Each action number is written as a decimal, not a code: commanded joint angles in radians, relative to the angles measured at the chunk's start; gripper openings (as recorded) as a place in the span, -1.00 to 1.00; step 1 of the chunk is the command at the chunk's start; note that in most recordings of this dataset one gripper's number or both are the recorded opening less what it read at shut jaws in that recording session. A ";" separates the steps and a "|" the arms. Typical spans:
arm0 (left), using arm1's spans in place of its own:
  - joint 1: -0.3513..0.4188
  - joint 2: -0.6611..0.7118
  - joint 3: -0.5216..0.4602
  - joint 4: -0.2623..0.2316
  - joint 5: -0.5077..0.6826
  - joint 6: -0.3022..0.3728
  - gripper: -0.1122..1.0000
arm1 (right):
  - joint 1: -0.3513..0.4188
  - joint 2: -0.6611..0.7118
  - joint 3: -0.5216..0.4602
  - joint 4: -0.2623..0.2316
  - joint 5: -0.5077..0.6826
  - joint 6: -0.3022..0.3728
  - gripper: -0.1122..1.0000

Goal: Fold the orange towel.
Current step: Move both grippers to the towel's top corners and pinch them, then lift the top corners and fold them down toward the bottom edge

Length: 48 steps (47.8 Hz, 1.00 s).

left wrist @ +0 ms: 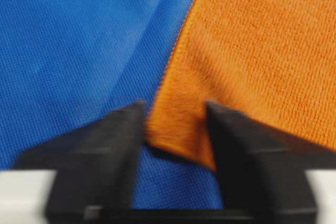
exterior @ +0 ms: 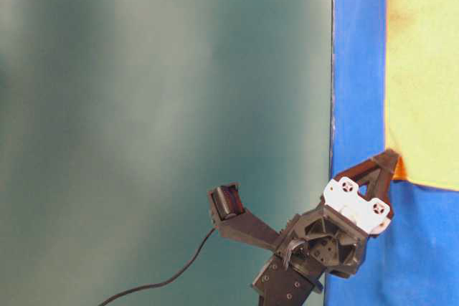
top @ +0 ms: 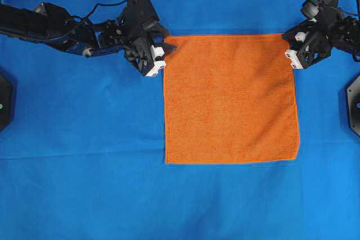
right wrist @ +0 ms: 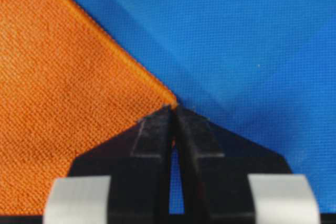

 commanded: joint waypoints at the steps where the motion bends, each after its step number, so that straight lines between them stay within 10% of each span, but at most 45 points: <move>1: -0.014 -0.015 -0.018 0.003 0.006 0.003 -0.30 | 0.014 -0.008 -0.008 0.000 -0.012 -0.002 -0.78; 8: -0.018 -0.015 -0.009 0.003 0.011 0.003 -0.77 | 0.018 -0.008 -0.006 0.005 -0.028 0.005 -0.78; 48: 0.015 -0.189 -0.014 0.005 0.109 0.075 -0.77 | 0.020 -0.258 0.021 0.017 0.066 0.011 -0.78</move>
